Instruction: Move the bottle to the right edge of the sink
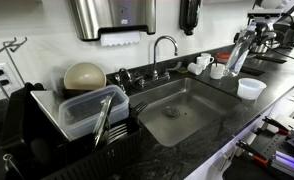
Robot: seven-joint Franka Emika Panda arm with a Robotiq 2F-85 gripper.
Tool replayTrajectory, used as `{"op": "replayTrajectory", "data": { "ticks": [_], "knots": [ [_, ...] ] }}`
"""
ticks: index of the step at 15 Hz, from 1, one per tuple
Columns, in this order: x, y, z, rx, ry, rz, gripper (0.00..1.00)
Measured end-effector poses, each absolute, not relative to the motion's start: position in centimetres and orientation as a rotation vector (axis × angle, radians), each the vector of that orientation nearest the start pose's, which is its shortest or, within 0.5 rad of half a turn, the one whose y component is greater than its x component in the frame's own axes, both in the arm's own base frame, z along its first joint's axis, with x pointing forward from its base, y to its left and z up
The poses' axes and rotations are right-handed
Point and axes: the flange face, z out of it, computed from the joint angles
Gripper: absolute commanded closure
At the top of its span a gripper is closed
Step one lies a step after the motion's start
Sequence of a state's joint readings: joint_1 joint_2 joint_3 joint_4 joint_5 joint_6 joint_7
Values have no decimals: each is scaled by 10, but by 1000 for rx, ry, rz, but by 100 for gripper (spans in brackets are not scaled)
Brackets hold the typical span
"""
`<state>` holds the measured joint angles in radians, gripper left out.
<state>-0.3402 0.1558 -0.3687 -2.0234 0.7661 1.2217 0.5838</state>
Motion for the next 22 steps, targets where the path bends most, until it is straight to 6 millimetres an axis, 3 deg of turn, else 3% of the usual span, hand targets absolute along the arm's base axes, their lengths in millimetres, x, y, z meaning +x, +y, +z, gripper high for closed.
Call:
{"op": "replayTrajectory", "data": {
  "ticks": [5,11,13,18,22],
  "knots": [
    [423,-242,374,-1618,1427,1003,65],
    [436,-257,359,-1540,1488,884,65],
    [440,-260,348,-1497,1500,874,65],
    [441,-263,294,-1430,1544,949,65],
    [439,-272,290,-1391,1545,945,65]
  ]
}}
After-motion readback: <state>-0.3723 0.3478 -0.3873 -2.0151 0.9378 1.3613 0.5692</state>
